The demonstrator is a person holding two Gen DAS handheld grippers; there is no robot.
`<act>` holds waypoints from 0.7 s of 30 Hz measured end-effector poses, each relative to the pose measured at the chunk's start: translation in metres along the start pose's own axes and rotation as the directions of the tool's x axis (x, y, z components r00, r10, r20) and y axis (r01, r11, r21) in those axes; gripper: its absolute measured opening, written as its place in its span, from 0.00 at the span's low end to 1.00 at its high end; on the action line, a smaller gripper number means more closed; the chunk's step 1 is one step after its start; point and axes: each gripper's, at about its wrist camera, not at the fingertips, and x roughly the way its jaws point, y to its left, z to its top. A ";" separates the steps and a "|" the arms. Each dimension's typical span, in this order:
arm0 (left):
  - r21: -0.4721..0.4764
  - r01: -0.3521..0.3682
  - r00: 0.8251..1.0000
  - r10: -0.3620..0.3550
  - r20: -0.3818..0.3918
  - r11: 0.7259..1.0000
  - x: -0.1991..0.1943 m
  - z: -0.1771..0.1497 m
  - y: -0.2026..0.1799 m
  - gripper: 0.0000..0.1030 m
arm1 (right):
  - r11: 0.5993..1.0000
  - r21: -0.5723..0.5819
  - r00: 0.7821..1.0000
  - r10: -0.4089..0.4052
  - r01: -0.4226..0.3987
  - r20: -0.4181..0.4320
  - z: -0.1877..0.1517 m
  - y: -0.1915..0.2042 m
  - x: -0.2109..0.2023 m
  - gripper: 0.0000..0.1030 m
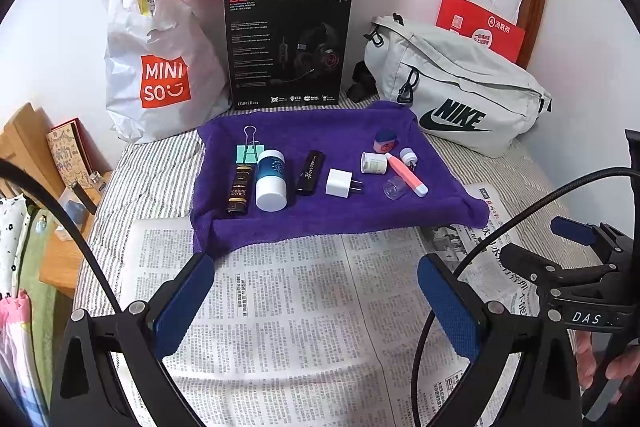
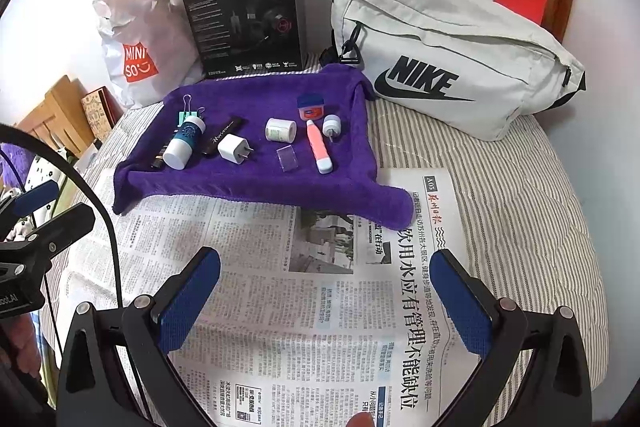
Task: Organize rigid objects
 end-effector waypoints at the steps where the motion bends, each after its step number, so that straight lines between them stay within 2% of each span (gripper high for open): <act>1: -0.002 0.001 1.000 -0.001 0.000 1.000 0.000 0.000 0.000 1.00 | 1.000 0.000 1.000 -0.001 0.001 -0.001 0.000 0.000 0.000 1.00; 21: -0.003 -0.001 1.000 0.001 -0.004 1.000 -0.001 -0.002 0.003 1.00 | 1.000 -0.008 1.000 0.005 -0.005 -0.001 -0.001 0.005 -0.001 1.00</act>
